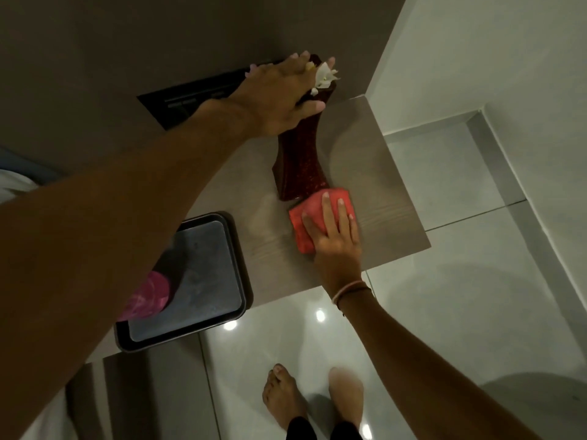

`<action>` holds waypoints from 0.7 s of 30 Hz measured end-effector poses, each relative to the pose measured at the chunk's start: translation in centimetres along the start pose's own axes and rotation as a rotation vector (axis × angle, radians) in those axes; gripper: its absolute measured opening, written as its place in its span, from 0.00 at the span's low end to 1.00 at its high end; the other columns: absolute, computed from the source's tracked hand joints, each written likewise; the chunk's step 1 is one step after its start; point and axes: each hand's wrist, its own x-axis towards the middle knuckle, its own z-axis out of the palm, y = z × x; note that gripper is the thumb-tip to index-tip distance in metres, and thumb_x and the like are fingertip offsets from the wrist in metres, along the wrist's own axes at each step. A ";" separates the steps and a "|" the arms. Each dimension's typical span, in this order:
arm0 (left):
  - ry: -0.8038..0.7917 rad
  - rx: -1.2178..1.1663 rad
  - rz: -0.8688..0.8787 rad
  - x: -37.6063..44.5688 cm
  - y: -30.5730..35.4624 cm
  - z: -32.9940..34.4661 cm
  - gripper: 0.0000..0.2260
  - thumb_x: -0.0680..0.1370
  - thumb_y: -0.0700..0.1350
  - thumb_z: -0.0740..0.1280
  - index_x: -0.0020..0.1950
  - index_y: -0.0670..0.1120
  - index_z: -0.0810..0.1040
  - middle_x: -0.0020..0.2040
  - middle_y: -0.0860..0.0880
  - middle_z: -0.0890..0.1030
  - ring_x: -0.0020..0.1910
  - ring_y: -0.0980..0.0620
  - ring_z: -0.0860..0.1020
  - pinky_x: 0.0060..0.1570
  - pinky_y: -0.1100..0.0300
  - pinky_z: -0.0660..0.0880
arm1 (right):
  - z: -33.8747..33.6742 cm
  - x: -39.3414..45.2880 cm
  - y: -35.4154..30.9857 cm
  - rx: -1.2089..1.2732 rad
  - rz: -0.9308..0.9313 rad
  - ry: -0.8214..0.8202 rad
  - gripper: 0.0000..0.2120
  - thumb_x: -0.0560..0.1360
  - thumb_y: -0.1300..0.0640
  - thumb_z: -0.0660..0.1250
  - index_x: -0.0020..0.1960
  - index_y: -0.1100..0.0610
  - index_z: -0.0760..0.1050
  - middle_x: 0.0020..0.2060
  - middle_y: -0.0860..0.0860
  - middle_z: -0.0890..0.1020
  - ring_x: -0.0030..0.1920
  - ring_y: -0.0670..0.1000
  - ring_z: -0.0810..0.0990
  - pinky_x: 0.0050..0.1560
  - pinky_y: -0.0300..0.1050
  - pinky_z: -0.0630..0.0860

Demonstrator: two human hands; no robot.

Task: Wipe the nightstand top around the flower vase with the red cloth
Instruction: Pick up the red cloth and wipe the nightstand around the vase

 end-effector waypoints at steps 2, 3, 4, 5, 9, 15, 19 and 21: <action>-0.009 -0.002 -0.013 0.0 0.2 -0.3 0.29 0.84 0.55 0.57 0.82 0.45 0.55 0.82 0.40 0.57 0.81 0.39 0.56 0.76 0.39 0.56 | -0.9 -1.1 0.1 0.182 0.076 0.014 0.23 0.77 0.62 0.69 0.72 0.54 0.73 0.74 0.65 0.69 0.73 0.69 0.67 0.65 0.68 0.74; -0.012 -0.009 -0.020 0.0 0.2 -0.4 0.29 0.84 0.55 0.57 0.82 0.44 0.56 0.82 0.40 0.56 0.81 0.39 0.56 0.76 0.39 0.55 | -1.5 -1.2 -0.1 0.284 0.138 0.056 0.23 0.78 0.62 0.66 0.73 0.55 0.72 0.75 0.65 0.67 0.75 0.68 0.65 0.66 0.68 0.74; -0.015 -0.013 -0.028 0.0 0.1 -0.5 0.29 0.84 0.55 0.57 0.82 0.44 0.56 0.82 0.40 0.56 0.81 0.39 0.56 0.76 0.39 0.55 | -2.3 -0.8 -0.3 0.366 0.186 0.107 0.24 0.79 0.59 0.63 0.75 0.56 0.69 0.76 0.65 0.64 0.76 0.68 0.62 0.69 0.68 0.72; -0.018 -0.013 -0.034 0.0 0.1 -0.6 0.29 0.84 0.55 0.57 0.81 0.43 0.56 0.83 0.40 0.55 0.81 0.40 0.55 0.76 0.38 0.55 | -3.0 0.1 -0.7 0.400 0.202 0.158 0.25 0.79 0.54 0.60 0.76 0.55 0.67 0.77 0.65 0.62 0.77 0.68 0.60 0.71 0.68 0.68; -0.020 -0.027 -0.044 0.0 0.1 -0.5 0.29 0.84 0.55 0.57 0.81 0.43 0.58 0.83 0.41 0.55 0.82 0.41 0.55 0.76 0.37 0.55 | -3.8 6.3 -3.3 0.264 0.093 0.152 0.30 0.78 0.45 0.56 0.79 0.50 0.61 0.79 0.66 0.57 0.79 0.67 0.53 0.77 0.68 0.54; -0.043 -0.045 -0.061 0.6 -0.6 -0.5 0.30 0.84 0.57 0.56 0.81 0.43 0.56 0.83 0.42 0.56 0.82 0.43 0.55 0.77 0.35 0.56 | 0.9 6.0 -3.6 0.007 -0.030 -0.097 0.34 0.80 0.47 0.63 0.81 0.44 0.49 0.81 0.61 0.50 0.80 0.67 0.47 0.76 0.70 0.54; -0.026 -0.025 -0.047 0.5 -0.5 -0.2 0.30 0.84 0.57 0.56 0.81 0.43 0.57 0.83 0.41 0.56 0.82 0.42 0.55 0.77 0.35 0.57 | 1.0 3.4 -3.1 0.014 -0.066 -0.196 0.33 0.80 0.46 0.61 0.80 0.44 0.50 0.81 0.61 0.51 0.80 0.67 0.47 0.76 0.70 0.55; -0.024 -0.022 -0.044 0.3 -0.4 -0.1 0.29 0.84 0.57 0.56 0.80 0.43 0.57 0.83 0.41 0.56 0.82 0.42 0.55 0.77 0.35 0.56 | 0.5 2.5 -3.1 0.040 -0.059 -0.261 0.32 0.80 0.46 0.61 0.80 0.44 0.52 0.81 0.60 0.51 0.80 0.66 0.47 0.76 0.69 0.53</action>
